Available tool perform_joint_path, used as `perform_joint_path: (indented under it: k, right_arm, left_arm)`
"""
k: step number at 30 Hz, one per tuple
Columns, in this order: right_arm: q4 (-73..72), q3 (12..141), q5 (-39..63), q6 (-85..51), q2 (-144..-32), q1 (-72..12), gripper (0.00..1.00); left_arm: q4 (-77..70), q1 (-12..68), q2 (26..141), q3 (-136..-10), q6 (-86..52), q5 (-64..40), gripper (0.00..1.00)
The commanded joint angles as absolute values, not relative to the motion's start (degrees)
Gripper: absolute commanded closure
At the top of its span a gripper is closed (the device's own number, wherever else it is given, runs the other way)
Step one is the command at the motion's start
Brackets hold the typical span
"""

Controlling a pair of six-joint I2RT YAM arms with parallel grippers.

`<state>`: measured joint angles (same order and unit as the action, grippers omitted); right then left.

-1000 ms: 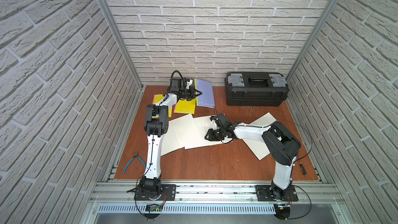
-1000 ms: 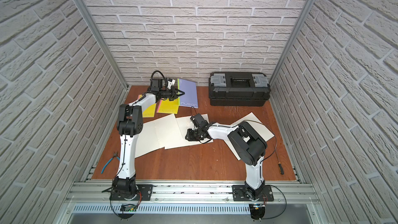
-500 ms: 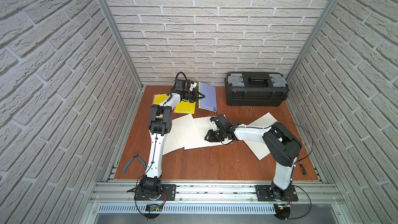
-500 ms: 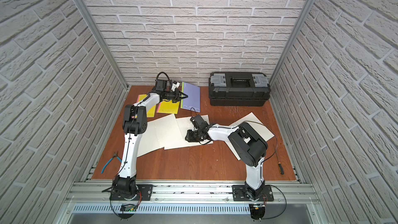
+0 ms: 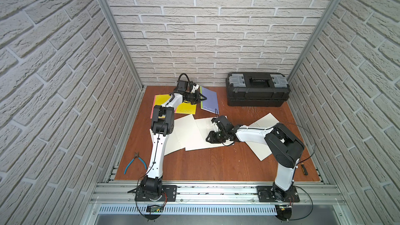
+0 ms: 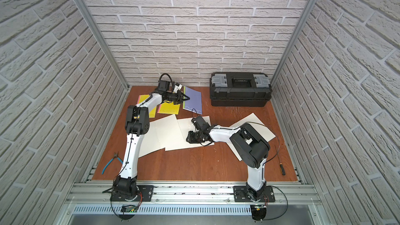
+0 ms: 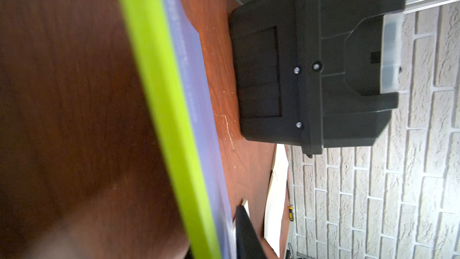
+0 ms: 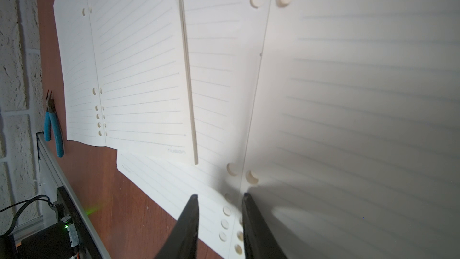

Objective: Close the notebook
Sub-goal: Place the notebook at the center of the board.

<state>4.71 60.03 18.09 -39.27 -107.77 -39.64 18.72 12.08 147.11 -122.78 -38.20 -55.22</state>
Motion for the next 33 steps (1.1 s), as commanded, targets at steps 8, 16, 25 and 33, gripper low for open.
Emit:
perform_joint_path:
  k: [8, 16, 25, 33]
  right_arm:
    - [10.28, 57.05, 17.4, -40.34, -108.53, -40.52, 0.69]
    - [9.95, 56.56, 17.36, -40.43, -108.27, -40.52, 0.69]
    - [9.76, 56.43, 17.32, -40.52, -108.24, -40.58, 0.69]
    - [9.55, 56.34, 17.32, -40.61, -108.33, -40.52, 0.69]
  left_arm:
    - [22.29, 11.87, 147.55, -126.21, -34.04, -52.7, 0.69]
    - [24.75, 11.68, 147.34, -127.73, -32.59, -51.06, 0.66]
    - [22.64, 12.04, 148.75, -129.19, -34.76, -52.64, 0.64]
    - [29.12, 12.03, 147.24, -129.28, -29.6, -47.76, 0.63]
